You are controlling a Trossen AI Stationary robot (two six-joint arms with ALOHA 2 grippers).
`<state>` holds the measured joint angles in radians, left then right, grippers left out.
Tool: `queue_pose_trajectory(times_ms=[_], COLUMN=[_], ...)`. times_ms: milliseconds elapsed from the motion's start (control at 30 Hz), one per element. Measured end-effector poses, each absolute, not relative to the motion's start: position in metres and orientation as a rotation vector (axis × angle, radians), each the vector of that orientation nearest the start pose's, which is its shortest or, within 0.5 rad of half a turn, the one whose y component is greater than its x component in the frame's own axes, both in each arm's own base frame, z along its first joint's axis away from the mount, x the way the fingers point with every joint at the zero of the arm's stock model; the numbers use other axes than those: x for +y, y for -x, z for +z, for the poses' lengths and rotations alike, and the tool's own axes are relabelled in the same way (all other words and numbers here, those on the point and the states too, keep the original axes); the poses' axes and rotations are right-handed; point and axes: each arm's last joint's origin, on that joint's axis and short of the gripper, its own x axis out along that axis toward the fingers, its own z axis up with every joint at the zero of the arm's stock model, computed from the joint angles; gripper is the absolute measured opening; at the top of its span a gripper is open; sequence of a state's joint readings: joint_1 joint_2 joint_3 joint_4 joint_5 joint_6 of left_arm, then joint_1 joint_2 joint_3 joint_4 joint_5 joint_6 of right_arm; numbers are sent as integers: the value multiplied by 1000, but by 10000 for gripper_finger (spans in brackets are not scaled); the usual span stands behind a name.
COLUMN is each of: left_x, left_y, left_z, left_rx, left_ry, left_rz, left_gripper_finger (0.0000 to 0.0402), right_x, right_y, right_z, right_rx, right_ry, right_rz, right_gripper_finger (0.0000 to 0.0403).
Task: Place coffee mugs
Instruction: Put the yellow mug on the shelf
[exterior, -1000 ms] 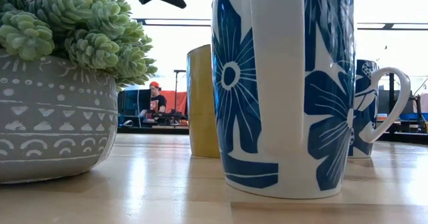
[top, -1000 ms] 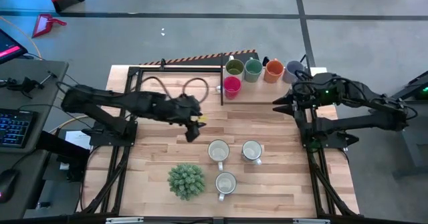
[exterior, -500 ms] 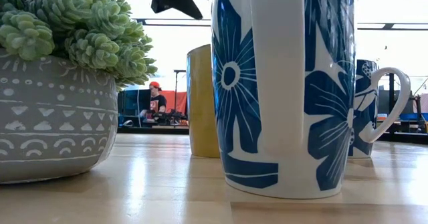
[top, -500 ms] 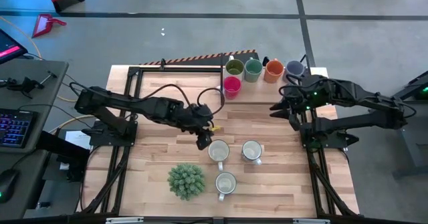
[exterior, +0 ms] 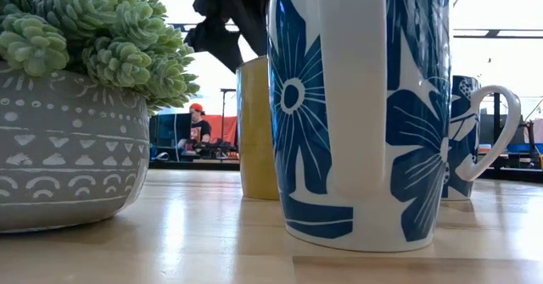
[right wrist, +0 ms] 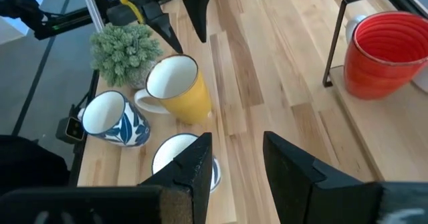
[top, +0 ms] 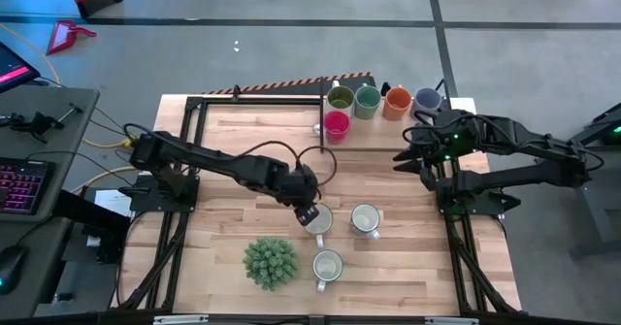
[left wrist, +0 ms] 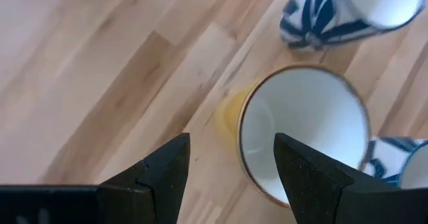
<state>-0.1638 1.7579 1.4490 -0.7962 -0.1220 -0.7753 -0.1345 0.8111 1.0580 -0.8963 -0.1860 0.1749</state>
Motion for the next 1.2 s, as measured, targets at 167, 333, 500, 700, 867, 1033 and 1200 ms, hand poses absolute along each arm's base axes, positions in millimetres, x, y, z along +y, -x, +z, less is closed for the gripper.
queue_pose_trajectory(times_ms=[167,333,500,700,867,1033,1200], left_x=[-58,-58,-58,-62,-65,-68,-68], left_y=[-363,-362,-362,-361,-364,-372,-375], left_z=[249,248,248,248,239,219,212], left_rx=[1087,1103,1120,1131,1158,1201,1207], left_ry=[548,545,561,566,557,548,543], left_rz=[368,372,350,328,337,349,357], left_gripper_finger=[204,204,204,204,204,204,203], right_x=[-13,-13,-13,-13,-13,-12,-11], right_y=[-136,-136,-136,-135,-134,-134,-134], right_z=[354,353,353,352,351,351,351], right_rx=[660,667,667,683,694,694,695], right_ry=[-274,-275,-275,-277,-279,-284,-296], right_rz=[-8,-8,-8,-10,-10,5,38], right_gripper_finger=[114,114,114,114,114,114,114])
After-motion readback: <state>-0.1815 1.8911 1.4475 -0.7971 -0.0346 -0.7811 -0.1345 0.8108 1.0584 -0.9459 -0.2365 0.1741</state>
